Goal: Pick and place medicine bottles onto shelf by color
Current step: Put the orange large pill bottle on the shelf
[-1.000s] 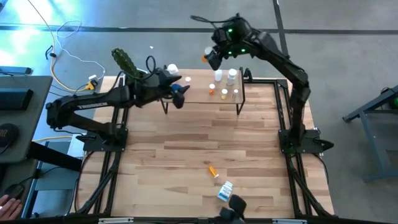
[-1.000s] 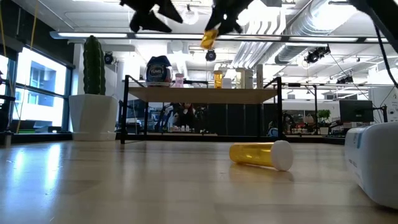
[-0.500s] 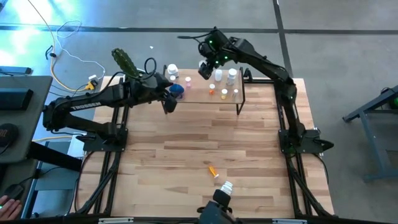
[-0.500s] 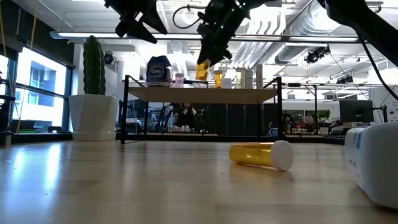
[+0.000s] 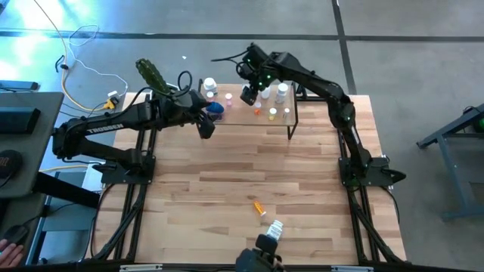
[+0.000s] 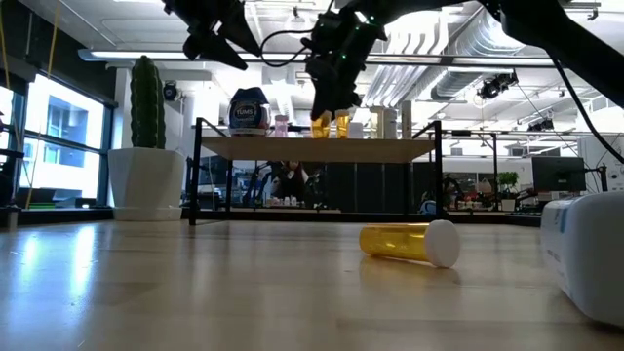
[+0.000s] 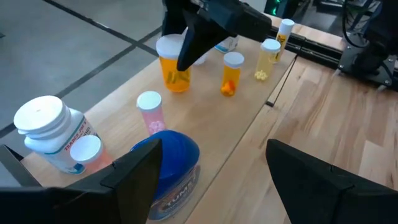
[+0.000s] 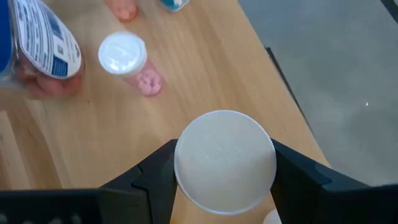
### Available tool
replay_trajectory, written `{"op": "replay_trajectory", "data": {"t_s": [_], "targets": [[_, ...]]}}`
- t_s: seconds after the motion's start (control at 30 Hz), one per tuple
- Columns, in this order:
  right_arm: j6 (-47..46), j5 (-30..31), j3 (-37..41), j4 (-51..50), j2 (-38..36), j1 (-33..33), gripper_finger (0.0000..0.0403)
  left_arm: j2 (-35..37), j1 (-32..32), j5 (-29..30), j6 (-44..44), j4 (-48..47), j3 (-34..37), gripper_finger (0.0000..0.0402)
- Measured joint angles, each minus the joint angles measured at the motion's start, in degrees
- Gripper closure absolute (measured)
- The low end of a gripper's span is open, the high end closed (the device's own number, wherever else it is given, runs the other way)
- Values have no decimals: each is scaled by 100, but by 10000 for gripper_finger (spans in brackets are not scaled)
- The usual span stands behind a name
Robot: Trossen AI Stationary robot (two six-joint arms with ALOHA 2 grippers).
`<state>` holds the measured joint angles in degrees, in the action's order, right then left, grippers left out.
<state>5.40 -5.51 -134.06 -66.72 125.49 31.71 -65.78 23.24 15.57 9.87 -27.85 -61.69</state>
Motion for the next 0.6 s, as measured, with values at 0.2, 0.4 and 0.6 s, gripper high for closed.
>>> {"op": "replay_trajectory", "data": {"t_s": [0.2,0.4,0.6], "targets": [[10,46,0,-181,24,-32,206,0,0,1,-2,2,0,124],[-30,63,0,-203,90,-62,206,0,0,0,-1,-1,0,124],[-37,78,0,-220,90,-64,204,0,0,0,-2,-75,0,124]]}}
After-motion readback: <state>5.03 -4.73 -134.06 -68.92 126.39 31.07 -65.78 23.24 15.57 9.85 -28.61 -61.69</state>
